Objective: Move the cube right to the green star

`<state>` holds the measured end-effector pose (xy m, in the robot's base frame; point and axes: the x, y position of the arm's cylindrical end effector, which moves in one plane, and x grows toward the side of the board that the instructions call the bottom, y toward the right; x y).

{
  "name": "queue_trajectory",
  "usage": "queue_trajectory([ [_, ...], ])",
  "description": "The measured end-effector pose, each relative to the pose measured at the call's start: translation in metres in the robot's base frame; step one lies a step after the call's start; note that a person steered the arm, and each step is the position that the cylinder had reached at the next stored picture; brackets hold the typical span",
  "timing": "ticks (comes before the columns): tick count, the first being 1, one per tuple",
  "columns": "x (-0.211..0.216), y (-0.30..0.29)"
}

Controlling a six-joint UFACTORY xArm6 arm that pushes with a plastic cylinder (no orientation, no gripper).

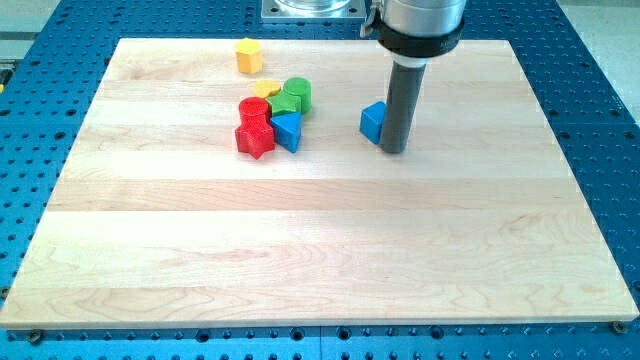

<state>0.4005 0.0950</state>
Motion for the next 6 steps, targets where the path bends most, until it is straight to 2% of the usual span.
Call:
queue_trajectory([
  [1,0.003,0.037],
  [2,-0.020,0.058],
  [6,-0.020,-0.048],
])
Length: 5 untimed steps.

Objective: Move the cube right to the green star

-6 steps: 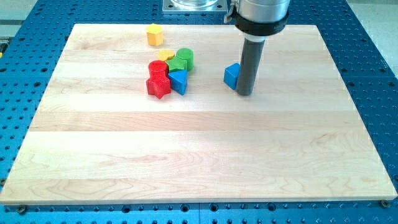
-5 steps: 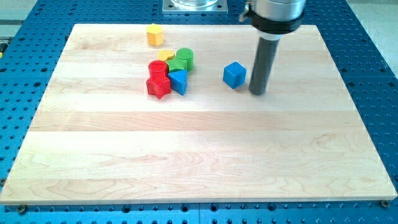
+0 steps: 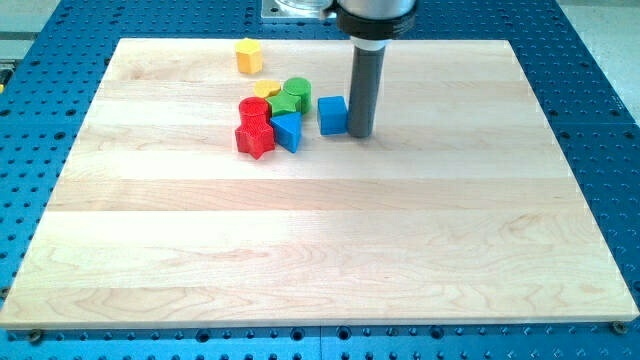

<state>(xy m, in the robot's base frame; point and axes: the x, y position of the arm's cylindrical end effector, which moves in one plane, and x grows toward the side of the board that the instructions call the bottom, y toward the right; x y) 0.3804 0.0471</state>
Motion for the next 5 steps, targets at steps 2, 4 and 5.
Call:
queue_trajectory([
  [2,-0.043,0.022],
  [4,-0.015,-0.017],
  [5,-0.012,-0.020],
])
